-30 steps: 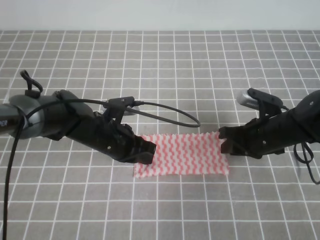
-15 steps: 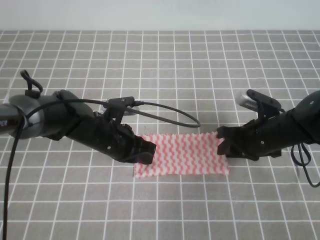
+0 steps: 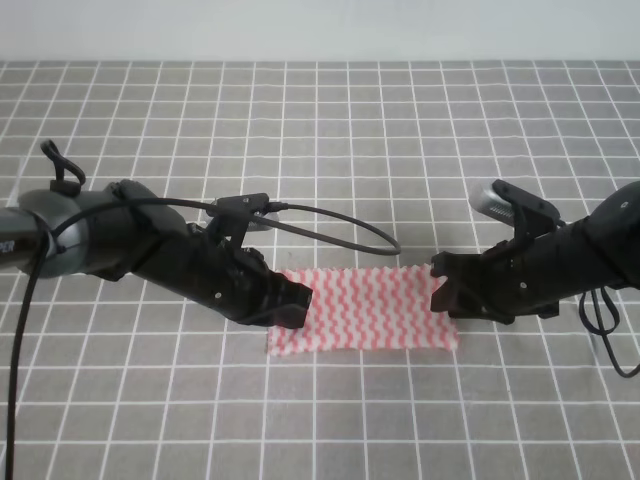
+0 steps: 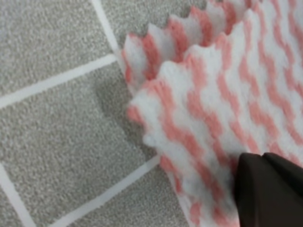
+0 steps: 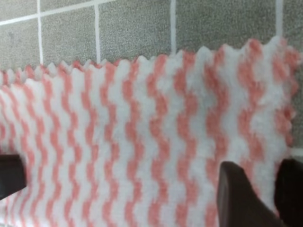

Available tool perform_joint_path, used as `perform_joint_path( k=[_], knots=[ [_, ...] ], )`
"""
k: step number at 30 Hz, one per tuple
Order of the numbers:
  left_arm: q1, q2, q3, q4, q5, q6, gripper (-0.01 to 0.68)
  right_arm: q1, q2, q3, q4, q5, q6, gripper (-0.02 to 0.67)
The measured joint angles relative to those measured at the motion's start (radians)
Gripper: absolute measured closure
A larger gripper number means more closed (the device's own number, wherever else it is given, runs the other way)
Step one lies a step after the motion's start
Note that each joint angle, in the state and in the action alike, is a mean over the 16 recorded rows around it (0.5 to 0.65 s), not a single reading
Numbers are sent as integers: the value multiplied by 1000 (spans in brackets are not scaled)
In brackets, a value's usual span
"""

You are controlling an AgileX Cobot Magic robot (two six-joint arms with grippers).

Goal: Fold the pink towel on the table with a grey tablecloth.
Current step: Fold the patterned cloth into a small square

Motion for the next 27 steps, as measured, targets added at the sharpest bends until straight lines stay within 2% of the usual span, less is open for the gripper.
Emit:
perform_joint_path(
  k=[12, 27],
  knots=[
    [0, 1, -1, 0, 2, 0, 676, 0, 12, 0, -8, -25, -3, 465],
    [0, 0, 0, 1, 4, 1, 676, 0, 32, -23, -6, 30, -1, 485]
  ],
)
